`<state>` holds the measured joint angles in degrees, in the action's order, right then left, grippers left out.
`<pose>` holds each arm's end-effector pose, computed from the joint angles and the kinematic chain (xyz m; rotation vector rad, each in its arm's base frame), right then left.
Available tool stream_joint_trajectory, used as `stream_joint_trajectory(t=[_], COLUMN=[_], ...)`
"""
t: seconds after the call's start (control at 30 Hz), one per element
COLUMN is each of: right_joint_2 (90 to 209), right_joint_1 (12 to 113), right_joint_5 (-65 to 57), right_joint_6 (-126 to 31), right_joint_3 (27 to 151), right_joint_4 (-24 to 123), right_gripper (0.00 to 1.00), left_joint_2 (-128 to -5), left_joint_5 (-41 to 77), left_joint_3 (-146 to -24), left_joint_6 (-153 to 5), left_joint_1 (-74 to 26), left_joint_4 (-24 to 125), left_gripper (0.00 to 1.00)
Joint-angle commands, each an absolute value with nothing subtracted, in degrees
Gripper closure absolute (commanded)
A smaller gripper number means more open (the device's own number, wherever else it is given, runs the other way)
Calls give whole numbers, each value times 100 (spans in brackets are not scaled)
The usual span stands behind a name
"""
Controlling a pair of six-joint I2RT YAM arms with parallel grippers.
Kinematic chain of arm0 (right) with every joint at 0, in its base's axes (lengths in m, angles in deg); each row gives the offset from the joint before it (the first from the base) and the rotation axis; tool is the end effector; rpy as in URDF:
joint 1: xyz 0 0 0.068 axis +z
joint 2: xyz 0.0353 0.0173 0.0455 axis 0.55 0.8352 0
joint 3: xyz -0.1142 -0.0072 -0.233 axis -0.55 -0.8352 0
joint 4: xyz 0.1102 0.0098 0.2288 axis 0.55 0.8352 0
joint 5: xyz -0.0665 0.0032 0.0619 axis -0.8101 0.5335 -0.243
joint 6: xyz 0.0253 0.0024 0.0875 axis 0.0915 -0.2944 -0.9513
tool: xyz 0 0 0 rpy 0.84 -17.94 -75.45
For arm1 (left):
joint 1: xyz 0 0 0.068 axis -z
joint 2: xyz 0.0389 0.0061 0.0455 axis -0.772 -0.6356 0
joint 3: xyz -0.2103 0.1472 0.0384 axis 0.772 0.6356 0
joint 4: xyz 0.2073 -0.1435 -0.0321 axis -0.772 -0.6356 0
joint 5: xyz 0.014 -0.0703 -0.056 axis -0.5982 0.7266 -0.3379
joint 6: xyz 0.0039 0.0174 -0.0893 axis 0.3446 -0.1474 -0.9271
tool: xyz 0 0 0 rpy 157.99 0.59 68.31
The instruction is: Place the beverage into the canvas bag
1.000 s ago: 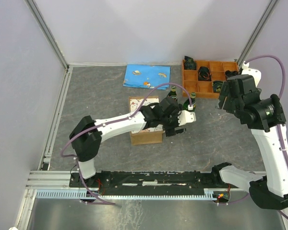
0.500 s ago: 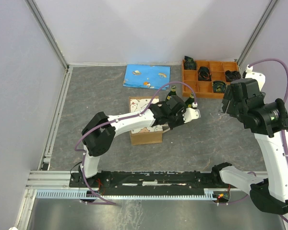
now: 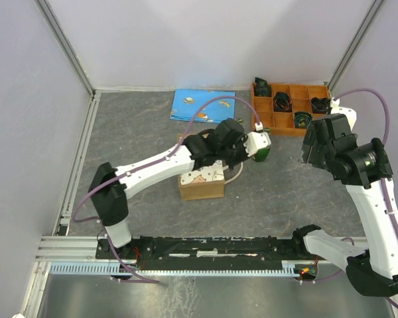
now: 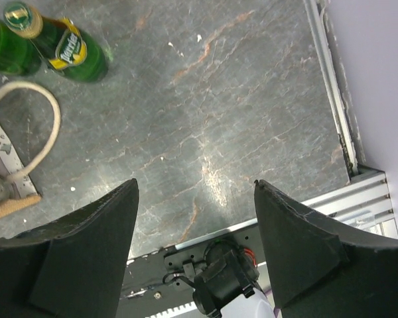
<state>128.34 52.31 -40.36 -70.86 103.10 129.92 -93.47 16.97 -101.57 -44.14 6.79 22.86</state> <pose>0.1653 0.0147 0.3867 0.4407 2.2854 -0.2055 0.2281 -0.3740 0.2623 1.4669 1.7701 -0.4941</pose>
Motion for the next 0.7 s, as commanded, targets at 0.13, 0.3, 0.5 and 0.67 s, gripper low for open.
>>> stream_joint_trajectory(t=[0.13, 0.3, 0.5, 0.67], right_joint_2=[12600, 12545, 12472, 12394], right_joint_1=[5195, 5204, 5196, 5199], right_joint_5=[-3485, -3118, -2459, -1925], right_joint_6=[-7186, -7150, -7366, -7721], right_joint_3=[9722, 9495, 8845, 8215], right_joint_4=[12824, 12737, 12215, 11542], right_gripper=[23, 23, 23, 25], left_joint_2=[-8409, -8135, -7865, -7691], left_joint_5=[1185, 1095, 1073, 1044], left_joint_3=[-9942, -9839, -9854, -9978], left_joint_6=[-4660, -4583, -4537, -4498], left_joint_1=[137, -210, -464, -584], left_joint_4=[2002, 1841, 1704, 1527], left_gripper=[97, 97, 97, 97])
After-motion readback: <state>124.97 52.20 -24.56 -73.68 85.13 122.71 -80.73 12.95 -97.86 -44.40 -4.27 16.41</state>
